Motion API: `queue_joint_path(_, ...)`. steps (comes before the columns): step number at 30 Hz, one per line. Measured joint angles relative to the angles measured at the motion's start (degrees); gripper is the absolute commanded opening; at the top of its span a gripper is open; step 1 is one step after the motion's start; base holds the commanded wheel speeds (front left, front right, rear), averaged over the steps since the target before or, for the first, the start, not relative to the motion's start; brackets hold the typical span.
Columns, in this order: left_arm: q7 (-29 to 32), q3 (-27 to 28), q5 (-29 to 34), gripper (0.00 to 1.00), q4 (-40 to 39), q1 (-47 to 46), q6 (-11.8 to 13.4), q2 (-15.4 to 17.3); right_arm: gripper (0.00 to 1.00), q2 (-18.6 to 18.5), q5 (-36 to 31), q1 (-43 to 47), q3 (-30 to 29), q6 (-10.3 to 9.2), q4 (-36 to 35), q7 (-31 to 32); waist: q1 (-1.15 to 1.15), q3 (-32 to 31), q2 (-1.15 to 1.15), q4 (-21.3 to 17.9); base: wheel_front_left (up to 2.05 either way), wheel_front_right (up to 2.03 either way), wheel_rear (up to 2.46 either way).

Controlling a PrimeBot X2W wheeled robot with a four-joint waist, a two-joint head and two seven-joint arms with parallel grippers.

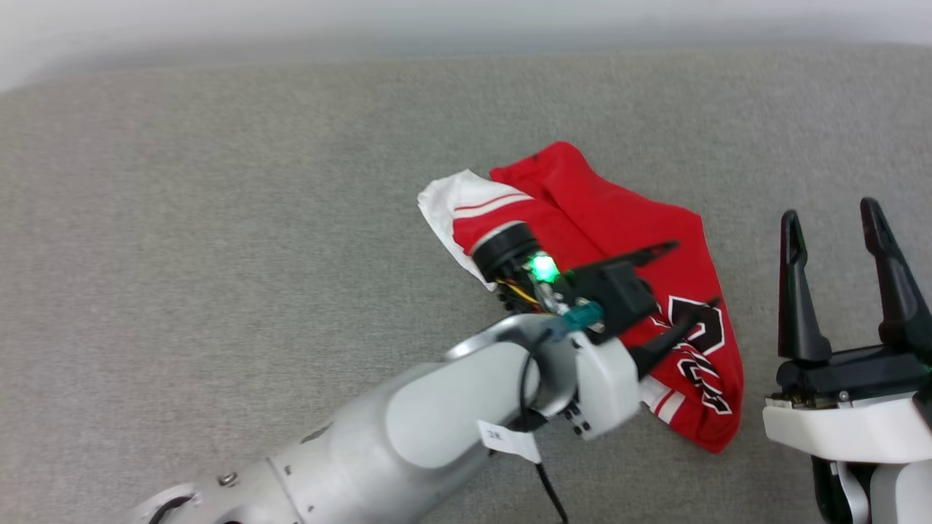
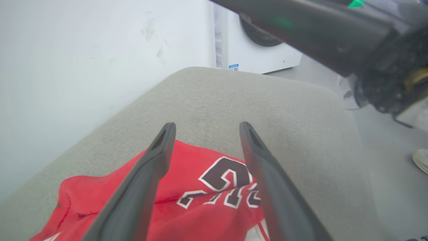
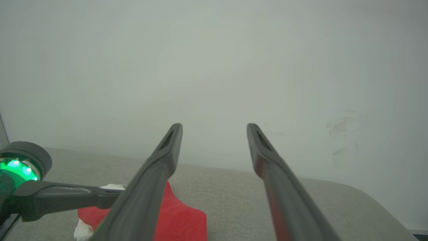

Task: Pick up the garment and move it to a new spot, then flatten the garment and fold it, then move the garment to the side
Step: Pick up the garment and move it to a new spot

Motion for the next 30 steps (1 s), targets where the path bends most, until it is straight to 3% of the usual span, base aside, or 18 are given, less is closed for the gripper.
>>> queue_joint_path(10,-5.2,9.5,1.4,1.00,-0.5,6.0,9.6,6.0,1.00,0.0,0.0,3.4,-0.2,0.00,1.8,0.0,0.00,-5.9,0.00,3.7,0.00,0.00,0.00)
queue_joint_path(18,-5.4,24.1,6.2,1.00,-10.3,17.1,17.0,12.1,1.00,0.0,0.0,5.9,-0.5,0.00,3.6,0.0,0.00,-9.0,0.00,5.8,0.00,0.00,0.00)
queue_joint_path(25,-5.4,38.0,10.4,1.00,-15.9,30.9,20.4,14.6,1.00,0.0,0.6,7.3,-0.6,0.00,5.3,0.0,0.00,-11.0,0.00,6.5,0.00,0.00,0.00)
queue_joint_path(30,-5.4,46.3,13.7,1.00,-18.5,40.5,20.3,14.1,1.00,0.0,1.9,8.3,-1.1,0.00,6.9,0.0,0.00,-12.0,0.00,6.3,0.00,0.00,0.00)
